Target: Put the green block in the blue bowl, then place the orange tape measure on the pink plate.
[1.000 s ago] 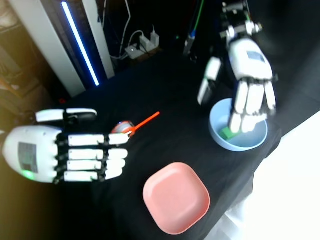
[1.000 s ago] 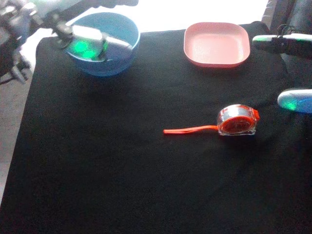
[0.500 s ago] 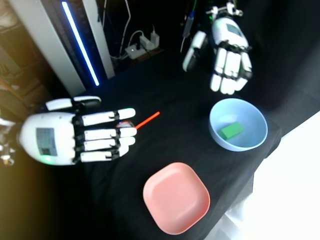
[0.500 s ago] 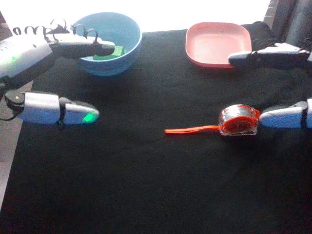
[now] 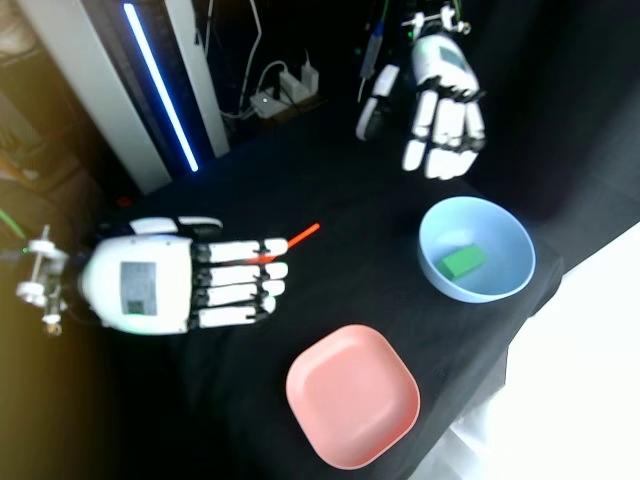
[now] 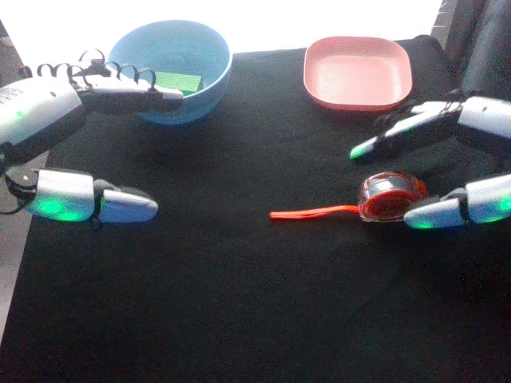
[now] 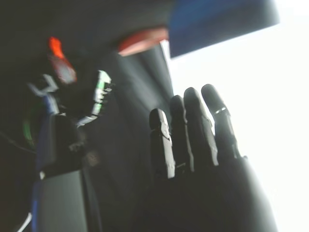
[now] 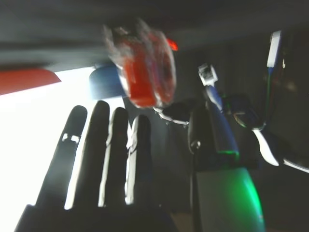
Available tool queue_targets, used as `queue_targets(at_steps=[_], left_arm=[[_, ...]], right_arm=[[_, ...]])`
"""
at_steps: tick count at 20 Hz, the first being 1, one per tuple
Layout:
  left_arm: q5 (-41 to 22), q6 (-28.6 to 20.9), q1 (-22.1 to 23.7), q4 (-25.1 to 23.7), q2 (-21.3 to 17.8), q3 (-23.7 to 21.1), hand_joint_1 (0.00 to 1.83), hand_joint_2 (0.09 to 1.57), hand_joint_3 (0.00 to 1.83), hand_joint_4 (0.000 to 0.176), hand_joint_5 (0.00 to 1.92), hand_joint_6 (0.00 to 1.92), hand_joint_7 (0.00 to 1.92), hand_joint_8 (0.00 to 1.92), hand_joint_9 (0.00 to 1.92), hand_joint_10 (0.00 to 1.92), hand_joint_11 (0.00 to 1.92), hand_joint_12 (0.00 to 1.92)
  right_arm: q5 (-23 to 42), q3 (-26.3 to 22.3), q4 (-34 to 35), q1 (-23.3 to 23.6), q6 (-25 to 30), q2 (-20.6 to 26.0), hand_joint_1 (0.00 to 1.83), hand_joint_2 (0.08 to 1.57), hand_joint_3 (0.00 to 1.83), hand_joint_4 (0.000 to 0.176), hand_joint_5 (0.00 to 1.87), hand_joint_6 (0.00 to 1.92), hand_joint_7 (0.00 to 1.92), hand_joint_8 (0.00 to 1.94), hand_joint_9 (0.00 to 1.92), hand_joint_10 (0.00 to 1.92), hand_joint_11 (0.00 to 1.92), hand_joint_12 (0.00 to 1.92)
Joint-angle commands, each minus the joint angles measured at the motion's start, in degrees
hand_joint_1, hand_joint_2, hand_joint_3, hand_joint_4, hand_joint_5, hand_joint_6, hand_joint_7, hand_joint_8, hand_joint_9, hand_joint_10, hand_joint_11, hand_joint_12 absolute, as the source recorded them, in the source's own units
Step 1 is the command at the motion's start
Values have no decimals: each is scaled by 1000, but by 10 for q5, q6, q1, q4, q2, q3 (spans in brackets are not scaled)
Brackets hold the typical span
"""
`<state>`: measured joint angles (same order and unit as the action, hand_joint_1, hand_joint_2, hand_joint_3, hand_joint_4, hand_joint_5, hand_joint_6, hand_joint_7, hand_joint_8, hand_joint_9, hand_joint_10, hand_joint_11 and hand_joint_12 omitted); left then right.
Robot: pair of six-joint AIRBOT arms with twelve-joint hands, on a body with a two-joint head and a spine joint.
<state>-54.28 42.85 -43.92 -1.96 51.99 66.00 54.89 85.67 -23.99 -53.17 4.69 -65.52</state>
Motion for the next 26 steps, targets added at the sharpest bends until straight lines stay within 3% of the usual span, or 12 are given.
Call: queue_targets(at_steps=[1, 2, 3, 11, 13, 14, 18, 19, 22, 23, 24, 26], left_arm=[[-70, -4, 4, 11, -3, 1, 696, 898, 3, 62, 434, 0, 389, 0, 326, 0, 0, 754], [-70, -4, 4, 11, -2, 1, 667, 885, 0, 51, 431, 2, 392, 1, 349, 4, 0, 842], [-70, -4, 3, 11, -1, 1, 659, 880, 0, 49, 439, 2, 394, 1, 357, 3, 0, 877], [-75, -17, -7, 14, 3, 1, 661, 917, 4, 30, 447, 0, 424, 0, 415, 3, 0, 1014], [-91, -30, -28, 20, 2, 0, 631, 918, 2, 43, 449, 0, 434, 3, 422, 4, 0, 1016], [-97, -30, -36, 23, 0, -4, 582, 917, 1, 51, 456, 2, 455, 5, 421, 2, 0, 940], [-134, -30, -81, 45, -15, -29, 619, 864, 0, 53, 489, 5, 456, 0, 356, 1, 0, 782], [-144, -30, -96, 55, -19, -35, 615, 861, 0, 40, 491, 4, 452, 0, 352, 0, 0, 784], [-159, -30, -116, 72, -21, -40, 705, 873, 0, 11, 489, 1, 446, 0, 359, 2, 0, 779], [-158, -30, -117, 73, -20, -40, 699, 875, 1, 21, 474, 0, 438, 0, 347, 0, 0, 744], [-158, -30, -117, 74, -19, -40, 670, 879, 2, 16, 468, 0, 428, 0, 336, 0, 0, 741], [-159, -30, -117, 75, -17, -39, 664, 882, 4, 13, 465, 0, 428, 1, 327, 0, 0, 741]], right_arm=[[52, 3, 26, 9, 6, -4, 1132, 1032, 0, 0, 791, 5, 830, 42, 889, 129, 494, 1238], [49, 7, 26, 10, 6, -8, 1233, 1086, 0, 0, 1010, 527, 984, 907, 967, 624, 737, 1371], [47, 9, 26, 10, 6, -10, 1227, 1133, 2, 0, 943, 816, 938, 1184, 927, 791, 764, 1399], [28, 22, 32, 13, 6, -18, 1238, 1101, 0, 0, 1017, 828, 1034, 1017, 1097, 611, 842, 1270], [41, 22, 33, 16, 16, -14, 1280, 1075, 0, 0, 1159, 473, 1053, 1121, 1107, 948, 913, 1469], [52, 21, 34, 17, 24, -13, 1230, 1012, 0, 0, 1282, 403, 1014, 1488, 1054, 1685, 1048, 1847], [95, 9, 61, 42, 21, 7, 1208, 1031, 0, 0, 1180, 639, 1017, 1572, 1049, 1911, 1147, 1920], [98, 7, 61, 62, 13, 10, 1208, 1029, 0, 0, 1185, 630, 1033, 1369, 1072, 1690, 1091, 1838], [99, 17, 66, 115, -16, 16, 1208, 1015, 0, 0, 1223, 563, 1094, 1343, 1027, 1917, 1038, 1920], [98, 30, 76, 130, -21, 16, 1264, 1077, 1, 0, 1163, 465, 1008, 1278, 932, 1599, 871, 1770], [97, 44, 83, 140, -21, 14, 1364, 1075, 0, 0, 1049, 755, 1080, 896, 957, 1264, 805, 1438], [60, 88, 89, 173, -21, -19, 1388, 1058, 0, 0, 1014, 899, 1157, 644, 1032, 1069, 846, 1190]])
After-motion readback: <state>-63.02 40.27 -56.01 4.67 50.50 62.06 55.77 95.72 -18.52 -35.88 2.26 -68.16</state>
